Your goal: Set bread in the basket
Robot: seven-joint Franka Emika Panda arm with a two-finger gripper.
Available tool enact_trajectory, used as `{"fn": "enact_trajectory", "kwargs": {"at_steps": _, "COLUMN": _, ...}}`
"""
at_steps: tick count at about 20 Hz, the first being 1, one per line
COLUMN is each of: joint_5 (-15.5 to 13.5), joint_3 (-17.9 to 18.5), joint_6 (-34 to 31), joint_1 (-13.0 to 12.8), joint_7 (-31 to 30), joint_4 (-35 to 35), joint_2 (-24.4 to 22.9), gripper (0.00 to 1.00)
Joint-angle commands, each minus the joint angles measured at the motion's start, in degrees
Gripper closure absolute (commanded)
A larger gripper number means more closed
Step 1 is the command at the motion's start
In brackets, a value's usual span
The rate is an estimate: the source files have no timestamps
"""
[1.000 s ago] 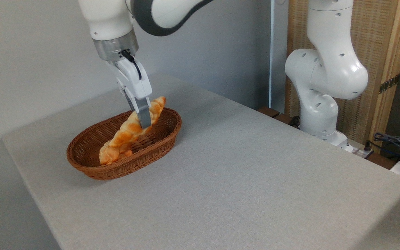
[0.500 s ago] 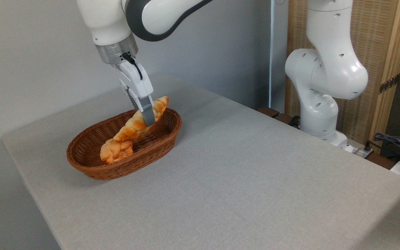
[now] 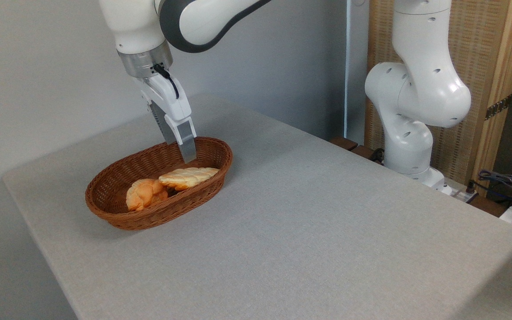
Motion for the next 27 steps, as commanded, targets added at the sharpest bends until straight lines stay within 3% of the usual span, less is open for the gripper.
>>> {"fn": "enact_trajectory", "kwargs": {"at_steps": 1, "joint_5": -0.3, "joint_3": 3.9, "joint_6": -0.1, "joint_1": 0.5, "joint_7": 0.0, "joint_4": 1.0, "joint_2": -3.5, "gripper": 0.0}}
{"fn": "enact_trajectory", "kwargs": {"at_steps": 4, "joint_5": 0.5, "joint_3": 7.2, "joint_6": -2.8, "joint_1": 1.6, "joint_7": 2.2, "joint_4": 4.2, "joint_2": -4.6, "gripper": 0.0}}
{"fn": "enact_trajectory", "kwargs": {"at_steps": 7, "joint_5": 4.5, "joint_3": 9.6, "joint_6": -8.0, "joint_1": 1.7, "joint_7": 6.0, "joint_4": 9.4, "joint_2": -3.9, "gripper": 0.0}}
{"fn": "enact_trajectory", "kwargs": {"at_steps": 10, "joint_5": 4.7, "joint_3": 13.3, "joint_6": -8.2, "joint_1": 1.7, "joint_7": 6.5, "joint_4": 10.4, "joint_2": -3.9, "gripper": 0.0}}
{"fn": "enact_trajectory", "kwargs": {"at_steps": 14, "joint_5": 4.5, "joint_3": 17.3, "joint_6": -13.7, "joint_1": 1.6, "joint_7": 11.0, "joint_4": 14.2, "joint_2": -2.9, "gripper": 0.0}}
{"fn": "enact_trajectory", "kwargs": {"at_steps": 27, "joint_5": 4.0, "joint_3": 17.3, "joint_6": -13.3, "joint_1": 1.4, "joint_7": 10.9, "joint_4": 14.3, "joint_2": -2.2, "gripper": 0.0}}
